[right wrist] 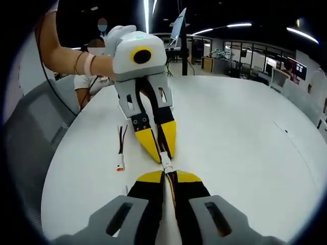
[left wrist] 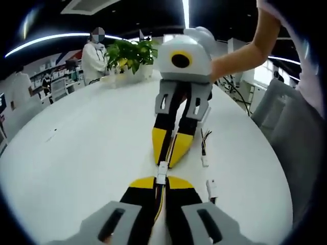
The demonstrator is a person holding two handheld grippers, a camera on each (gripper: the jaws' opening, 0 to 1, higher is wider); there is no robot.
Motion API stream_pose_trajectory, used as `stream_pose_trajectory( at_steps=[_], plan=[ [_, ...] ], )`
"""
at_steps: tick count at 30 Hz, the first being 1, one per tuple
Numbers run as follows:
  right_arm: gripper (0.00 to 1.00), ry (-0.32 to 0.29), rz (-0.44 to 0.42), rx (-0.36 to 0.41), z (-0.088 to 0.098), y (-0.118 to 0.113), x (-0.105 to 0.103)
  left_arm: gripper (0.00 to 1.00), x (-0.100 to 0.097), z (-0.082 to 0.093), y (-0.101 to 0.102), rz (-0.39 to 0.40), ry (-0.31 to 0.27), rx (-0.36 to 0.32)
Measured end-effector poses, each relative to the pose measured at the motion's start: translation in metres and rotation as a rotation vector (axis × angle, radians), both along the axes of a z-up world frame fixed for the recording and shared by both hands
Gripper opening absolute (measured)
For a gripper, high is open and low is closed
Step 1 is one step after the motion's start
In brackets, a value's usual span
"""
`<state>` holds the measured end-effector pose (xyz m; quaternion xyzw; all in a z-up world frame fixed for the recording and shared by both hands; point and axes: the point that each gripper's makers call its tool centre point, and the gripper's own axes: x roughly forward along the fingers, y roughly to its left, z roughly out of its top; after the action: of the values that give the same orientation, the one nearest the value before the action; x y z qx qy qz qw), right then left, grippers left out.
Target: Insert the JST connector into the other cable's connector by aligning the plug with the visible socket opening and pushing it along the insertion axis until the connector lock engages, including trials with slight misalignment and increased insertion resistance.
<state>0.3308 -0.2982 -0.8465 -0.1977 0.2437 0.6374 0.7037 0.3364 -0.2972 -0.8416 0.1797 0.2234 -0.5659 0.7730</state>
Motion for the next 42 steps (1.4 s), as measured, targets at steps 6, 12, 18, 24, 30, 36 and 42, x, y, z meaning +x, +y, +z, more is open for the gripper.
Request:
stream_pose_trajectory(
  at_steps=[6,12,18,24,30,36,42],
  plan=[
    [0.04,-0.003,-0.007,-0.001,-0.001,0.0,0.0,0.0,0.001,-0.001,0.0,0.008,0.004,0.004],
    [0.04,-0.007,-0.005,0.001,0.0,0.0,0.001,0.0,0.002,-0.001,0.001,0.015,0.007,0.015],
    [0.04,-0.004,-0.014,0.003,0.0,0.001,0.002,0.04,0.003,-0.002,0.001,0.039,0.029,0.005],
    [0.05,-0.008,-0.018,0.01,0.003,0.001,0.003,0.05,0.001,-0.002,0.0,0.039,0.026,0.015],
    [0.07,-0.004,-0.013,0.01,0.003,0.001,0.002,0.07,0.0,-0.002,0.001,0.04,0.023,0.027],
    [0.08,-0.006,-0.022,0.029,0.011,0.001,0.003,0.08,-0.001,0.002,0.003,0.048,0.016,0.033],
    [0.08,-0.019,-0.02,0.041,0.019,0.002,0.002,0.1,-0.001,0.008,0.006,0.062,0.008,0.029]
  ],
)
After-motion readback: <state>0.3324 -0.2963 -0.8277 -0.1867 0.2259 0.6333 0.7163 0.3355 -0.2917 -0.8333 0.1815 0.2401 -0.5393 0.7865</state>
